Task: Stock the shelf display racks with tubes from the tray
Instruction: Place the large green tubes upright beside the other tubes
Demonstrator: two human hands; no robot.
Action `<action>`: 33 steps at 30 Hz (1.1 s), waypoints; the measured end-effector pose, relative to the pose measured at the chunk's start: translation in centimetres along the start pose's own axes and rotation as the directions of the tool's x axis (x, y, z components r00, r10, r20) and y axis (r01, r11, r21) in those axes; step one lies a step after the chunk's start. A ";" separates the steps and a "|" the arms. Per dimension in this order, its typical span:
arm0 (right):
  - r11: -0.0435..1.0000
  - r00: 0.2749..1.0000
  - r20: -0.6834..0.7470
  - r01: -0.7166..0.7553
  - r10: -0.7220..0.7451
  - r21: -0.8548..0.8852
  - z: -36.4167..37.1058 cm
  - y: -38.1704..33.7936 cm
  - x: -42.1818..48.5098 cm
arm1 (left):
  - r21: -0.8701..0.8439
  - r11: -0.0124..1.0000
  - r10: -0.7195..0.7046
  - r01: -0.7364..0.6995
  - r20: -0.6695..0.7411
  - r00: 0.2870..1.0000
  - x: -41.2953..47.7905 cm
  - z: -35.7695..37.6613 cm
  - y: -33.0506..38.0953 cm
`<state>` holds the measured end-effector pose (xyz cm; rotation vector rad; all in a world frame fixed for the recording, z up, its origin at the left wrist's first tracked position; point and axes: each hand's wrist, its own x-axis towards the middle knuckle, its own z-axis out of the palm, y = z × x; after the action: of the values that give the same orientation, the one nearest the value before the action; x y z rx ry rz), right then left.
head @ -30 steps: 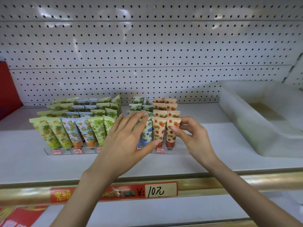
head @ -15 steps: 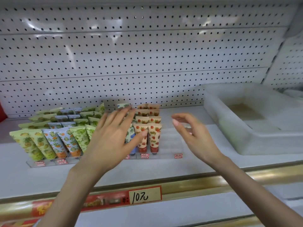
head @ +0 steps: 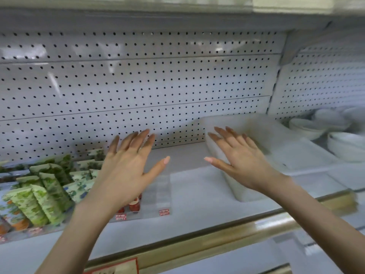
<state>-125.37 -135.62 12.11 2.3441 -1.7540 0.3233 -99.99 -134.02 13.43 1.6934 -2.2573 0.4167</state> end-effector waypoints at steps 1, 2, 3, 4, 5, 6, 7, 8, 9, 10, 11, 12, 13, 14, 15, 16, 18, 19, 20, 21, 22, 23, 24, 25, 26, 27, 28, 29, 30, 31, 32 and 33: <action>1.000 1.000 0.015 -0.012 0.013 -0.010 -0.1 1.0 0.0 | 0.007 1.000 0.007 -0.007 0.009 1.000 0.4 0.1 0.8; 1.000 0.999 0.030 -0.026 0.026 -0.010 -0.2 1.9 -0.1 | 0.013 1.000 0.014 -0.014 0.019 1.000 0.9 0.1 1.6; 0.999 0.998 0.047 -0.038 0.039 -0.006 -0.4 2.9 -0.1 | 0.009 1.000 0.020 -0.020 0.026 0.999 1.3 0.3 2.3; 0.999 0.997 0.063 -0.048 0.048 -0.005 -0.5 3.9 -0.1 | 0.002 1.000 0.026 -0.026 0.026 0.999 1.7 0.4 3.1; 0.998 0.995 0.079 -0.057 0.057 -0.007 -0.5 4.8 -0.1 | -0.004 0.999 0.037 -0.037 0.019 0.999 2.1 0.5 4.0; 0.998 0.993 0.093 -0.066 0.066 -0.007 -0.6 5.8 0.0 | -0.006 0.999 0.049 -0.048 0.018 0.999 2.5 0.8 4.7; 0.997 0.992 0.104 -0.075 0.075 -0.001 -0.5 6.7 0.1 | -0.009 0.998 0.061 -0.061 0.015 0.998 2.8 0.9 5.5; 0.997 0.990 0.112 -0.083 0.081 0.008 -0.5 7.7 0.4 | -0.015 0.997 0.071 -0.071 0.023 0.997 3.2 1.1 6.3; 0.996 0.989 0.121 -0.091 0.088 0.016 -0.5 8.6 0.7 | -0.024 0.997 0.077 -0.077 0.032 0.996 3.6 1.3 7.1; 0.995 0.986 0.135 -0.097 0.093 0.020 -0.4 9.5 1.0 | -0.032 0.996 0.079 -0.078 0.042 0.996 4.0 1.5 7.9; 0.995 0.984 0.153 -0.099 0.095 0.020 -0.2 10.3 1.4 | -0.033 0.997 0.078 -0.077 0.050 0.996 4.5 1.8 8.6; 0.995 0.980 0.176 -0.100 0.095 0.019 0.0 11.0 1.8 | -0.033 0.996 0.079 -0.077 0.059 0.995 5.1 2.1 9.3; 0.995 0.975 0.201 -0.099 0.093 0.020 0.2 11.6 2.2 | -0.039 0.996 0.081 -0.079 0.073 0.994 5.6 2.4 9.9; 0.995 0.969 0.228 -0.099 0.092 0.024 0.3 12.1 2.6 | -0.053 0.995 0.087 -0.083 0.089 0.992 6.2 2.7 10.4; 0.995 0.962 0.257 -0.100 0.090 0.026 0.5 12.5 3.3 | -0.068 0.994 0.095 -0.089 0.101 0.990 6.7 3.1 10.9; 0.994 0.952 0.291 -0.102 0.090 0.027 0.6 12.8 4.0 | -0.081 0.992 0.105 -0.096 0.111 0.988 7.1 3.4 11.4; 0.994 0.924 0.374 -0.101 0.076 0.048 0.7 12.8 5.6 | -0.108 0.989 0.117 -0.104 0.128 0.985 7.8 3.9 12.3; 0.990 0.901 0.431 -0.107 0.057 0.092 0.8 12.6 6.4 | -0.121 0.987 0.120 -0.103 0.139 0.983 8.1 4.1 12.7; 0.975 0.865 0.500 -0.141 0.038 0.171 1.2 12.3 7.1 | -0.134 0.986 0.123 -0.102 0.154 0.980 8.2 4.3 13.1; 0.942 0.817 0.576 -0.208 0.019 0.264 1.6 11.9 7.7 | -0.146 0.984 0.126 -0.102 0.165 0.978 8.3 4.4 13.3; 0.901 0.758 0.652 -0.284 0.000 0.330 2.1 11.4 8.1 | -0.154 0.983 0.129 -0.103 0.170 0.977 8.3 4.5 13.5; 0.873 0.706 0.708 -0.332 -0.021 0.357 2.6 11.0 8.4 | -0.159 0.982 0.132 -0.105 0.170 0.977 8.2 4.6 13.5; 0.867 0.677 0.736 -0.347 -0.033 0.358 3.1 10.7 8.6 | -0.163 0.981 0.132 -0.104 0.170 0.977 8.1 4.7 13.4; 0.859 0.672 0.740 -0.357 -0.037 0.366 3.5 10.5 8.7 | -0.169 0.980 0.131 -0.102 0.173 0.976 8.1 4.8 13.2; 0.847 0.681 0.731 -0.364 -0.041 0.387 3.8 10.4 8.7 | -0.179 0.979 0.129 -0.097 0.176 0.976 7.9 4.8 12.9; 0.829 0.696 0.716 -0.374 -0.046 0.416 4.0 10.4 8.6 | -0.192 0.977 0.126 -0.091 0.179 0.976 7.8 4.9 12.6; 0.806 0.706 0.706 -0.385 -0.055 0.448 4.2 10.5 8.6 | -0.205 0.975 0.125 -0.087 0.178 0.976 7.6 4.9 12.4; 0.778 0.703 0.708 -0.405 -0.072 0.480 4.2 10.5 8.5 | -0.221 0.972 0.126 -0.085 0.175 0.977 7.5 4.9 12.2; 0.749 0.688 0.719 -0.427 -0.094 0.507 4.1 10.6 8.2 | -0.240 0.967 0.126 -0.083 0.170 0.977 7.4 4.8 12.1; 0.713 0.676 0.727 -0.450 -0.120 0.537 4.0 10.6 8.1 | -0.262 0.962 0.123 -0.075 0.170 0.978 7.3 4.8 12.0; 0.669 0.679 0.719 -0.467 -0.148 0.578 3.8 10.7 8.0 | -0.289 0.955 0.118 -0.065 0.171 0.978 7.3 4.8 12.0; 0.616 0.695 0.697 -0.475 -0.175 0.628 3.5 10.9 8.0 | -0.318 0.946 0.112 -0.056 0.162 0.980 7.3 4.8 12.1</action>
<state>-133.47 -147.00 11.31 3.2396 -2.6236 0.2461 -113.82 -139.10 11.24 1.5262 -2.3744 -0.0794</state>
